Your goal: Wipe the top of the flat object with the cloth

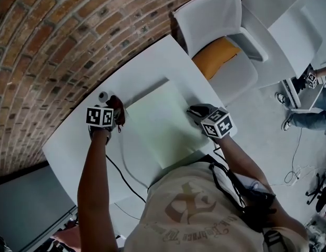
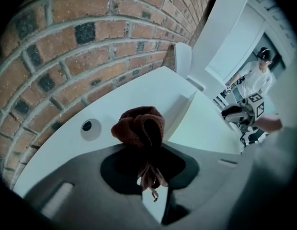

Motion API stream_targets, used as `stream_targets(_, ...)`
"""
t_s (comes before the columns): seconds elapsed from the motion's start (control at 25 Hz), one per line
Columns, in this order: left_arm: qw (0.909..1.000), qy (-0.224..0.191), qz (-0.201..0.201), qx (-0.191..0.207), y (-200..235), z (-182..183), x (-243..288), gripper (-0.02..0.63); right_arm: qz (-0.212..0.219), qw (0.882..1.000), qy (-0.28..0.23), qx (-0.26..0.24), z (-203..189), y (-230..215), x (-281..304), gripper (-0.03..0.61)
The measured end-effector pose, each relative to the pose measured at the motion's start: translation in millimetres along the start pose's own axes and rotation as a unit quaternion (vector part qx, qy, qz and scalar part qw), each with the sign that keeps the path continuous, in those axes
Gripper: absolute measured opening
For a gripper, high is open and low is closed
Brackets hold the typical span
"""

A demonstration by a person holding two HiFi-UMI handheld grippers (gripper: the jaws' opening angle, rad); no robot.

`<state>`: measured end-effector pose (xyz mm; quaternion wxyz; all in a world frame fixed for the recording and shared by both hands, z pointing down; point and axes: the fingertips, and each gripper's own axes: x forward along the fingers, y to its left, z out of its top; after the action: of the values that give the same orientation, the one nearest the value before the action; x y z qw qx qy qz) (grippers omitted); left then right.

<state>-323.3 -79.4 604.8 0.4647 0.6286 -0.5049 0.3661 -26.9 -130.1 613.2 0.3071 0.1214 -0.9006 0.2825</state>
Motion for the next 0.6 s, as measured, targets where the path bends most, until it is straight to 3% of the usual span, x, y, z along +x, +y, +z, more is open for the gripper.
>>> stream_targets(0.32, 0.9962, -0.055, -0.029, 0.062, -73.9, 63.8, -12.9, 0.075, 0.001, 1.000, -0.004, 0.003, 1.3, 0.4, 1.1, 0.101)
stream_targets(0.6, 0.9813, -0.077, -0.100, 0.145, -169.5, 124.7, 14.7, 0.075, -0.004, 1.000, -0.008, -0.001, 2.9, 1.6, 2.2, 0.101)
